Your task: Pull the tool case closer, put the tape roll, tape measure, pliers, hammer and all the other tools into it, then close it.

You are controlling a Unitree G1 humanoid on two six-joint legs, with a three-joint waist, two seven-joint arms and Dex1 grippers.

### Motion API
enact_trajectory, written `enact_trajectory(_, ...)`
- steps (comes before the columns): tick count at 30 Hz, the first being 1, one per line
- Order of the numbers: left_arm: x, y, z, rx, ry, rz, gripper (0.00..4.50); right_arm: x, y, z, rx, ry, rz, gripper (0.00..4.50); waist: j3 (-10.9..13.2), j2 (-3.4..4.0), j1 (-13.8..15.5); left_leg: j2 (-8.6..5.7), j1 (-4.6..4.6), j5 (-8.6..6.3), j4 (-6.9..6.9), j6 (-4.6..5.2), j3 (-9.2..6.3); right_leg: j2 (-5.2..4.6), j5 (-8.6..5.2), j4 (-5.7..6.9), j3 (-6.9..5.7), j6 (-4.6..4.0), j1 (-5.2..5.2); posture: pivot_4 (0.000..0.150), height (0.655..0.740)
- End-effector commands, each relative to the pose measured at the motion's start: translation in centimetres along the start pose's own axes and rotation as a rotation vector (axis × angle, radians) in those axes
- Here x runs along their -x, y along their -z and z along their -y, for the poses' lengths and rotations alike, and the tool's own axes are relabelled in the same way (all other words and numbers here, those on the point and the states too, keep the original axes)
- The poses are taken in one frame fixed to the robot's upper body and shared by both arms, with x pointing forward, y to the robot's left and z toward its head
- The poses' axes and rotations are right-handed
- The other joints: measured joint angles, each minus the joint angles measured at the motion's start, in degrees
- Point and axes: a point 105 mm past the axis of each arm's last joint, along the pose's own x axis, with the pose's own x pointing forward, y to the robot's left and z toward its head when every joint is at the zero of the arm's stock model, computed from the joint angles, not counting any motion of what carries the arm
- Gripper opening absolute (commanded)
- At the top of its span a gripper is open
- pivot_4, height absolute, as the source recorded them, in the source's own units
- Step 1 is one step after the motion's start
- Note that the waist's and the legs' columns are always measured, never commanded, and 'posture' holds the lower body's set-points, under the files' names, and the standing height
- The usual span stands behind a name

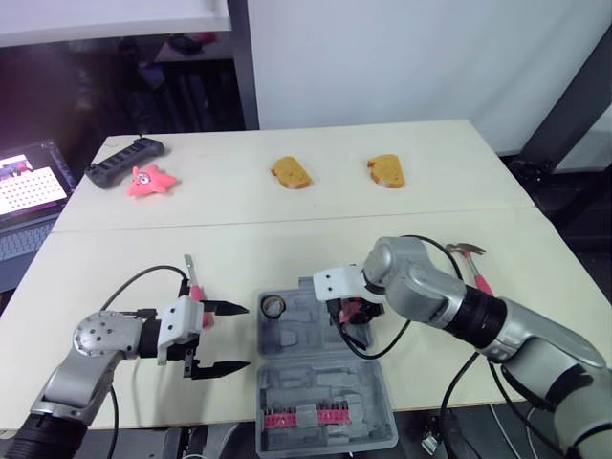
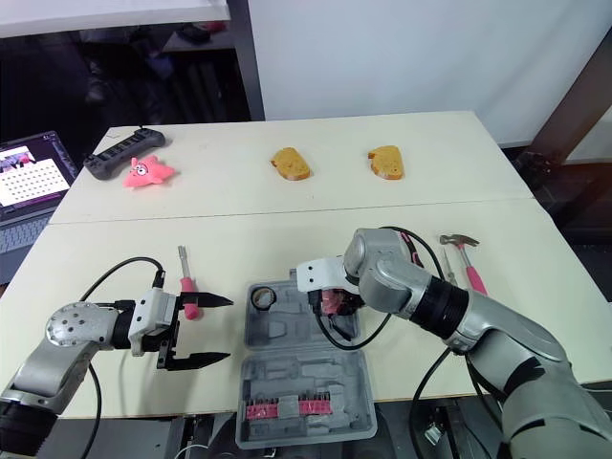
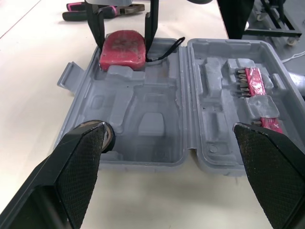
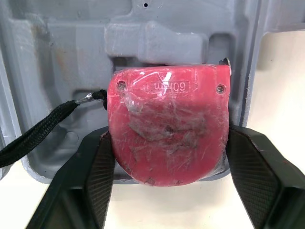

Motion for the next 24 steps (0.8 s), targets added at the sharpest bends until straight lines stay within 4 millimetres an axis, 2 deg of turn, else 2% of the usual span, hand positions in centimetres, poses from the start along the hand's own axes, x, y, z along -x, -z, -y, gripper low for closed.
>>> enact_trajectory(1,0.0,-0.8,-0.1,-0.038,0.009,0.005,4.50,0.9,-1.0,0.7,0.006,0.047,0.044,4.45,0.0,0.00,0.0,0.00,0.00,0.00,0.00,0.00,0.00,0.01,0.00,0.00,0.00,0.00,0.00,0.150,0.7400)
enact_trajectory(9,-0.1,-0.9,-0.1,-0.039,0.017,0.008,4.50,2.7,-1.3,1.1,-0.009,0.075,0.090,4.45,0.0,0.00,0.1,0.00,0.00,0.00,0.00,-0.01,0.00,0.00,0.01,0.00,0.00,-0.01,0.00,0.150,0.7400)
enact_trajectory(14,-0.2,-0.9,0.0,-0.043,0.021,0.006,4.50,4.2,-1.9,0.8,-0.025,0.056,0.215,4.45,0.0,0.00,0.1,0.00,0.00,0.00,0.00,0.00,0.00,0.00,0.01,0.00,0.00,-0.01,0.00,0.150,0.7400)
enact_trajectory(19,-0.2,-0.9,-0.1,-0.044,0.019,0.004,4.50,4.4,-0.6,0.6,-0.103,0.050,0.307,4.45,0.0,0.00,0.3,0.00,0.00,0.00,0.00,0.00,0.00,0.00,0.01,-0.02,0.00,-0.01,0.03,0.150,0.7400)
enact_trajectory(22,-0.1,-0.9,-0.1,-0.043,0.017,0.003,4.50,4.6,-0.4,0.5,-0.123,0.074,0.373,3.52,0.0,0.00,0.3,-0.01,0.00,0.00,0.00,0.00,0.00,-0.02,0.01,-0.02,0.00,-0.01,0.03,0.150,0.7400)
enact_trajectory(24,-0.1,-0.9,-0.1,-0.042,0.016,0.002,4.50,4.6,-0.3,0.6,-0.132,0.094,0.405,2.60,0.0,0.00,0.1,0.00,0.00,0.00,0.00,0.00,0.01,-0.01,0.01,-0.02,0.00,-0.01,0.03,0.150,0.7400)
